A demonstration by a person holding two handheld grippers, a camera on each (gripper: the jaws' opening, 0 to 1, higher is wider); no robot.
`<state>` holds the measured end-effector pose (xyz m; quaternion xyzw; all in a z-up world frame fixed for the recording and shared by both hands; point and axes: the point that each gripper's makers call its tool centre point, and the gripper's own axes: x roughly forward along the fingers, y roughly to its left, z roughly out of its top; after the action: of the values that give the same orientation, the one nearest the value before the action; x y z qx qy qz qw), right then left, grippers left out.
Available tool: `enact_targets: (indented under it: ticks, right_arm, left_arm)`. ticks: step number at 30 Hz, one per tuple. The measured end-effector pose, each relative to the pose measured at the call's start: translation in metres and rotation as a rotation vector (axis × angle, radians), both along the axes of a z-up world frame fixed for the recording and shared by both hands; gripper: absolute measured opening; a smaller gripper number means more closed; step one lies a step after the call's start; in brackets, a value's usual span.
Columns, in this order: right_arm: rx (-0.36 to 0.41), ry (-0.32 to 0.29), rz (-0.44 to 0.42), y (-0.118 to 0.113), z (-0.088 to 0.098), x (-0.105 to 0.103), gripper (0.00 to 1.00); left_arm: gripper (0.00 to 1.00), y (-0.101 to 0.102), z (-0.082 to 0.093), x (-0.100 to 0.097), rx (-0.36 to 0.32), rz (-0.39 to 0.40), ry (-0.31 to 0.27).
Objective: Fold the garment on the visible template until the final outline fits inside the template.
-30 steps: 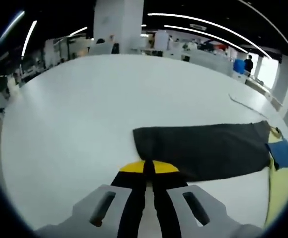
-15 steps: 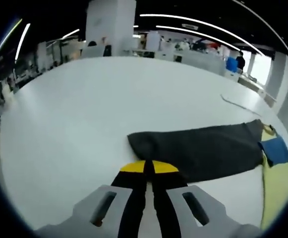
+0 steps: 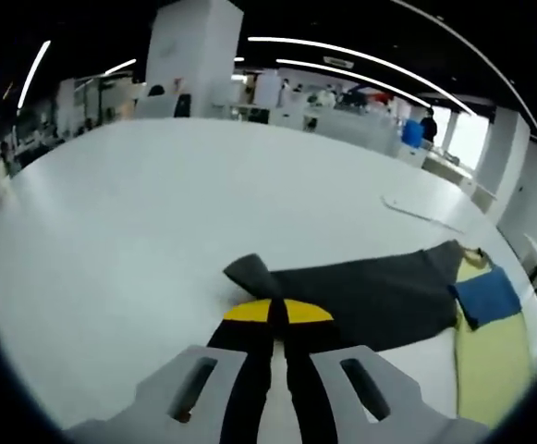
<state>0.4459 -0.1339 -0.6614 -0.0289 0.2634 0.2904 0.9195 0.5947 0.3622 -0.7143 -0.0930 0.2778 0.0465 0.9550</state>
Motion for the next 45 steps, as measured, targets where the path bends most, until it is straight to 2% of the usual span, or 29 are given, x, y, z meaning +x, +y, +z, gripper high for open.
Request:
enact_targets:
  ticks: [8, 12, 15, 19, 28, 37, 45]
  right_arm:
    - [0.010, -0.010, 0.001, 0.000, 0.002, -0.001, 0.94]
    - [0.015, -0.008, 0.003, 0.003, 0.001, -0.002, 0.94]
    - [0.016, -0.007, 0.006, 0.004, 0.000, -0.003, 0.94]
    - [0.012, -0.002, 0.008, 0.003, -0.001, -0.003, 0.94]
    - [0.014, -0.007, 0.012, 0.004, 0.000, -0.004, 0.94]
    - [0.019, 0.003, 0.016, 0.004, -0.002, -0.006, 0.94]
    - [0.019, 0.006, 0.020, 0.005, -0.003, -0.008, 0.94]
  left_arm:
    - [0.00, -0.025, 0.010, 0.009, -0.031, -0.055, -0.028]
    - [0.00, -0.035, 0.010, 0.011, -0.013, -0.084, -0.016]
    - [0.00, -0.047, 0.014, 0.015, -0.030, -0.112, -0.028]
    - [0.00, -0.058, 0.019, 0.020, -0.009, -0.156, -0.038]
    - [0.00, -0.083, 0.023, 0.028, -0.054, -0.210, -0.054]
    - [0.00, -0.112, 0.035, 0.037, -0.098, -0.258, -0.091]
    - [0.00, -0.134, 0.043, 0.043, -0.157, -0.272, -0.113]
